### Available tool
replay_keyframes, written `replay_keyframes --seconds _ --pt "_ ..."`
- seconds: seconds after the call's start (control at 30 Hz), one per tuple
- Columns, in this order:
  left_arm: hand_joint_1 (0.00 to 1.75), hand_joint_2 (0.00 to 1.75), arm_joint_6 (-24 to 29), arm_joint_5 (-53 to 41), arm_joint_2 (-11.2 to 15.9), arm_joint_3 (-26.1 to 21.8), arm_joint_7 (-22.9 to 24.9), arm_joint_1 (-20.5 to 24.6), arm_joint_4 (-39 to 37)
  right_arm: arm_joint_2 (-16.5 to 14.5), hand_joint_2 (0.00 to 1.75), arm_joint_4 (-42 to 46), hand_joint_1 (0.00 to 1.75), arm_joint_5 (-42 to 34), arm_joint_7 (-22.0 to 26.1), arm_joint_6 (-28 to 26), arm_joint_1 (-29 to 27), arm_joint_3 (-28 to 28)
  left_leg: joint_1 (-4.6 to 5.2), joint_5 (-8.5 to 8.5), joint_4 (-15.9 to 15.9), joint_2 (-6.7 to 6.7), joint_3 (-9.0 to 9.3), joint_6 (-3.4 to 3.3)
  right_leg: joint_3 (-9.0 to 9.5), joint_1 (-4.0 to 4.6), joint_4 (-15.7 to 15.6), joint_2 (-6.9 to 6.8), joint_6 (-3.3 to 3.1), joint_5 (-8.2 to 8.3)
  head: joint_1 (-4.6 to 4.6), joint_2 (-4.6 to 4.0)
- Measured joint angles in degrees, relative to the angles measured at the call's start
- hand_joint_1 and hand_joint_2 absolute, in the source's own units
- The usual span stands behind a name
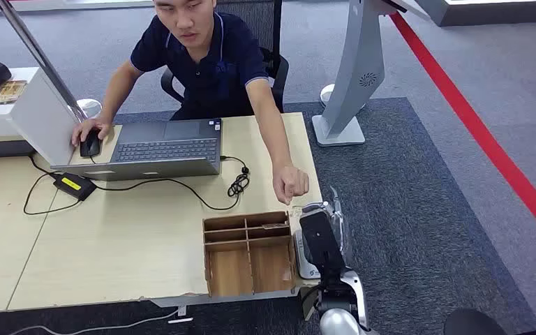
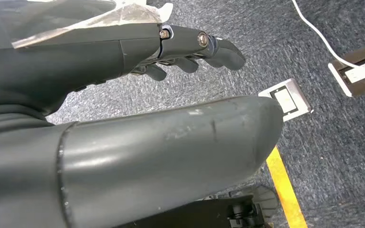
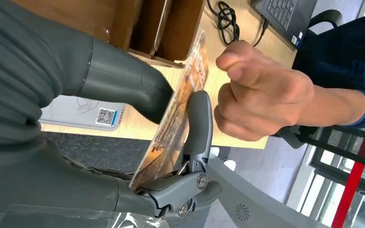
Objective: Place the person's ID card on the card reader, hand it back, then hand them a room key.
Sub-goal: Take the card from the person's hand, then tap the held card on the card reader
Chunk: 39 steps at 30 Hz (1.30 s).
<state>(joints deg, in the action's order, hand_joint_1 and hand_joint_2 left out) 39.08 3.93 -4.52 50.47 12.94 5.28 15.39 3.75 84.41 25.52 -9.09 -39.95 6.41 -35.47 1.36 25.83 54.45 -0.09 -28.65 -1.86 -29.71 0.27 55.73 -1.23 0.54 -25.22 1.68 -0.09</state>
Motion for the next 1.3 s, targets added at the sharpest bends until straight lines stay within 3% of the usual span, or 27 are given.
replay_keyframes --seconds 0.57,1.3 --pt "0.0 0.0 0.01 0.24 0.0 0.31 0.2 0.01 0.0 -0.14 1.75 -0.64 1.75 -0.78 0.29 0.0 -1.19 0.7 0.0 0.0 0.0 0.0 0.0 0.0 -0.01 0.0 0.0 0.0 0.0 0.0 -0.02 0.0" --pt "0.0 0.0 -0.09 1.68 0.08 0.31 1.54 0.11 -0.03 -3.18 1.75 -7.98 1.75 1.98 2.51 0.0 -11.19 9.49 0.0 0.0 0.0 -0.01 -0.03 0.0 -0.04 0.01 0.0 0.0 0.0 -0.01 -0.01 0.0"
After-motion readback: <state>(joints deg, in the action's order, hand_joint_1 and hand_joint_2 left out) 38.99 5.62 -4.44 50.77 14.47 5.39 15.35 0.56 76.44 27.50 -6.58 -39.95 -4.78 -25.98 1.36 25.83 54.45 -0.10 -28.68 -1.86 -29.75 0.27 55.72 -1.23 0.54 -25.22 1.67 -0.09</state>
